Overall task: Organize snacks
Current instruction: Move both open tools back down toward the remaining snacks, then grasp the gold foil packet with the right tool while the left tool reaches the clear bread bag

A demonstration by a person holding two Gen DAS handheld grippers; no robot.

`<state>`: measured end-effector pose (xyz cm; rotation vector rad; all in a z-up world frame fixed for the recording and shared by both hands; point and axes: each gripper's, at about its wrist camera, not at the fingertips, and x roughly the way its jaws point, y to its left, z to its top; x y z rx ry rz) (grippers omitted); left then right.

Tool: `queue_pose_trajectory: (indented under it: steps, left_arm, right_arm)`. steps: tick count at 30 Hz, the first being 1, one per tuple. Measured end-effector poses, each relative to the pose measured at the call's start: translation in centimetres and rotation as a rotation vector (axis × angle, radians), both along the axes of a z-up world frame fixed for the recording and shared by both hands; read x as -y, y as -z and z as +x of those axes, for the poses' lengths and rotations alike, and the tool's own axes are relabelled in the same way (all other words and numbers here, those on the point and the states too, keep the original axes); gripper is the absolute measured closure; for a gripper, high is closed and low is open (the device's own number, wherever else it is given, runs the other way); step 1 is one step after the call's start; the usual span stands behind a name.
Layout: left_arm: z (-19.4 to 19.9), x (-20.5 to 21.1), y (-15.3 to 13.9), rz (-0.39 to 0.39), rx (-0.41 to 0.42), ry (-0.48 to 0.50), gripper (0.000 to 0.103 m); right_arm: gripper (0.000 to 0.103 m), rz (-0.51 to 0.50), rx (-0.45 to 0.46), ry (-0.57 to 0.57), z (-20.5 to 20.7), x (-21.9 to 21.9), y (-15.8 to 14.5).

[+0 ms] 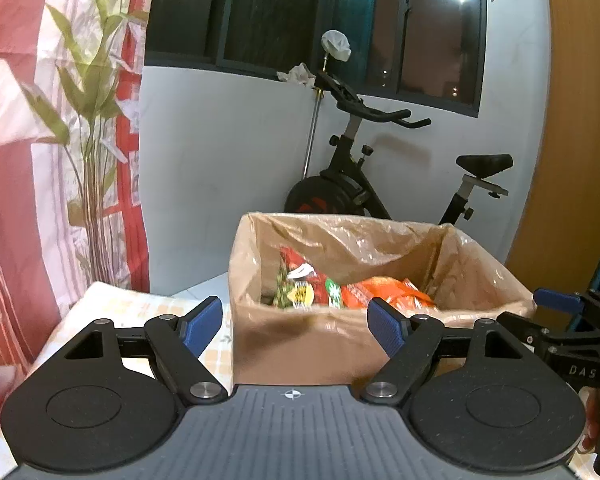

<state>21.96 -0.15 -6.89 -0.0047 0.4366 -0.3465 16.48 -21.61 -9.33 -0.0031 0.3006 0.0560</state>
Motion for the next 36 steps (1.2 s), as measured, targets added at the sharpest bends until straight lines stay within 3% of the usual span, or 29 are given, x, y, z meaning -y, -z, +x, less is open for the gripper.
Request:
queue_pose_trajectory:
  steps: [21, 30, 36]
  left_arm:
    - [-2.6, -0.5, 6.7, -0.019, -0.171, -0.024, 0.022]
    - [-3.8, -0.1, 9.0, -0.011, -0.241, -0.007, 0.023]
    - [-4.4, 0.4, 10.3, -0.013, -0.289, 0.009, 0.023]
  right_arm:
    - [0.022, 0.053, -0.095, 0.071, -4.1, 1.5, 4.4]
    - [0.022, 0.054, -0.258, 0.088, -6.4, 2.4, 8.6]
    - [0.023, 0.028, -0.413, 0.072, -7.9, 2.6, 11.3]
